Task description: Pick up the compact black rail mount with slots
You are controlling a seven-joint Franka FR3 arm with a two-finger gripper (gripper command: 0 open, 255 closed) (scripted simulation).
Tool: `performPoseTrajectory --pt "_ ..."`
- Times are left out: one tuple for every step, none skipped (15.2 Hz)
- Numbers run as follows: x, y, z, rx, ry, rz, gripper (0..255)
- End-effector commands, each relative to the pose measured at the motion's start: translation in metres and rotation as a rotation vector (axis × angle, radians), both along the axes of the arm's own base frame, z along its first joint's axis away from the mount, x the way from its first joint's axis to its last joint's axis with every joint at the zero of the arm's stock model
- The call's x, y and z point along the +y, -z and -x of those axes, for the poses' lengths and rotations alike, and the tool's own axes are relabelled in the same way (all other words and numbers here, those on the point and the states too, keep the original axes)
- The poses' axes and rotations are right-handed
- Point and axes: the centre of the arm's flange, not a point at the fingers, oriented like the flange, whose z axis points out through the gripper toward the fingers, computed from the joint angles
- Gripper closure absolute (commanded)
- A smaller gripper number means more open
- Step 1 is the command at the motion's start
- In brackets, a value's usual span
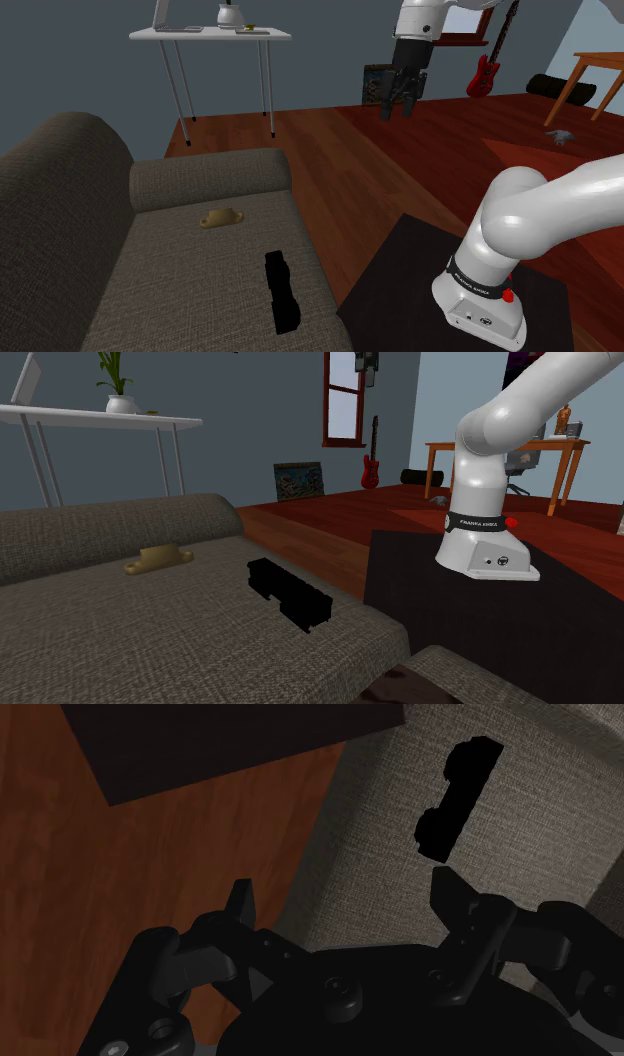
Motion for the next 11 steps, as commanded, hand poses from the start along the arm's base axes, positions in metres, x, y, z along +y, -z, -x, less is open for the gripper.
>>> performPoseTrajectory --pt "0.0 0.0 0.0 0.0 0.0 0.0 0" --pt "0.01 0.009 -0.002 0.001 0.009 0.004 0" --pt "0.02 0.018 -0.004 0.003 0.018 0.009 0" --pt "0.029 0.028 -0.006 0.004 0.027 0.013 0" --pt "0.039 0.037 -0.008 0.005 0.036 0.018 0" --pt "0.049 0.046 -0.01 0.007 0.045 0.022 0" --pt "0.058 0.056 -0.013 0.008 0.054 0.026 0" --pt "0.068 0.065 -0.015 0.009 0.063 0.031 0" --pt "0.077 0.075 -0.017 0.011 0.072 0.035 0" --pt "0.086 0.084 -0.02 0.012 0.081 0.04 0" --pt "0.096 0.094 -0.022 0.014 0.09 0.044 0"
